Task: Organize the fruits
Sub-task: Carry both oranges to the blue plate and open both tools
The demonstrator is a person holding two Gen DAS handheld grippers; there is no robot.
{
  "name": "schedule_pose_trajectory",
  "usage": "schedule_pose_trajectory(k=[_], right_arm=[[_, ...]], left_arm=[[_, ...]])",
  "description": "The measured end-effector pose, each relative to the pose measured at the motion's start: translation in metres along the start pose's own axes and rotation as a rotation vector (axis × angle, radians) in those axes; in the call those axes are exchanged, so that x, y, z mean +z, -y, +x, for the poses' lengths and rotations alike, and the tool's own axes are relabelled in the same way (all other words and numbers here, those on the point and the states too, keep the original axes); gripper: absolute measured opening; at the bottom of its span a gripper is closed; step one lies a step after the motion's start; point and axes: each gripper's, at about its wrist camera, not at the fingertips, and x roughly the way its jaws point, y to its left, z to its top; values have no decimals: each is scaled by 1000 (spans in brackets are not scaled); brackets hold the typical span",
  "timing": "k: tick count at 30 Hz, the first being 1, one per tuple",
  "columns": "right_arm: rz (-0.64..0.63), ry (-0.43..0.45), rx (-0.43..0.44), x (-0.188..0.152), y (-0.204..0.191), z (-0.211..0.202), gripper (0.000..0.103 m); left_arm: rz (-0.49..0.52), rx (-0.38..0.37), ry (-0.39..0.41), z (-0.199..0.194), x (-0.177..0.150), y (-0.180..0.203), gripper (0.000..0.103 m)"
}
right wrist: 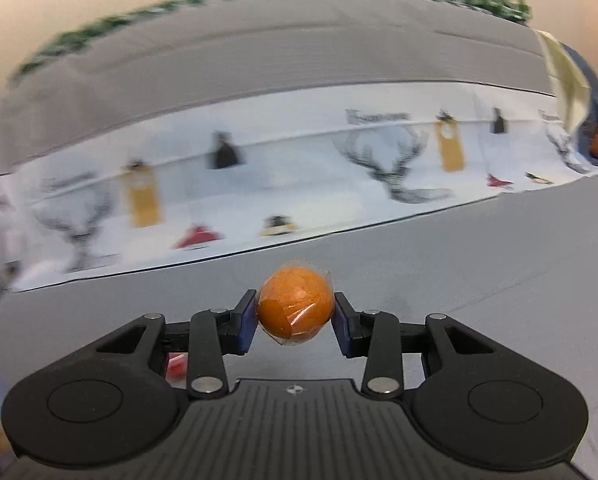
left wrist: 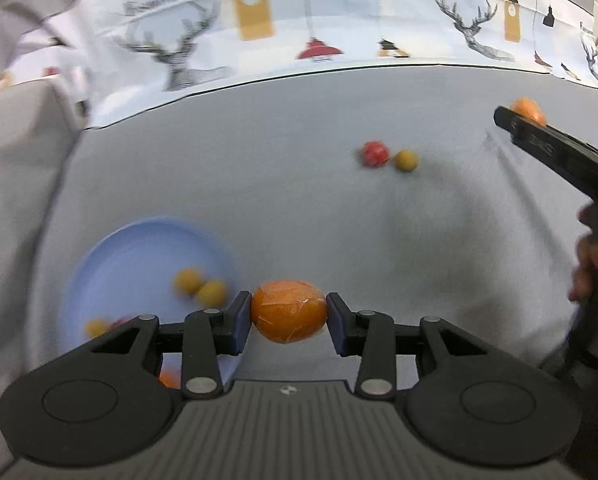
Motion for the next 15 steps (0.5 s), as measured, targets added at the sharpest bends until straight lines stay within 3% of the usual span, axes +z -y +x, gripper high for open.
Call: schedule_pose_trajectory(k=[4,8,15], right_arm=[[1,-91,165,-11,-34,-68,41],[-23,-203,317,-24,-69,-127,41],[-171,-220,419,-38,-117,-214,41]], left_arm=[[-42,51,4,-45,-37,-31,44],[-82,48,23,-83,-74,-53,44],[-151,64,65,-121,-127,-77,44]])
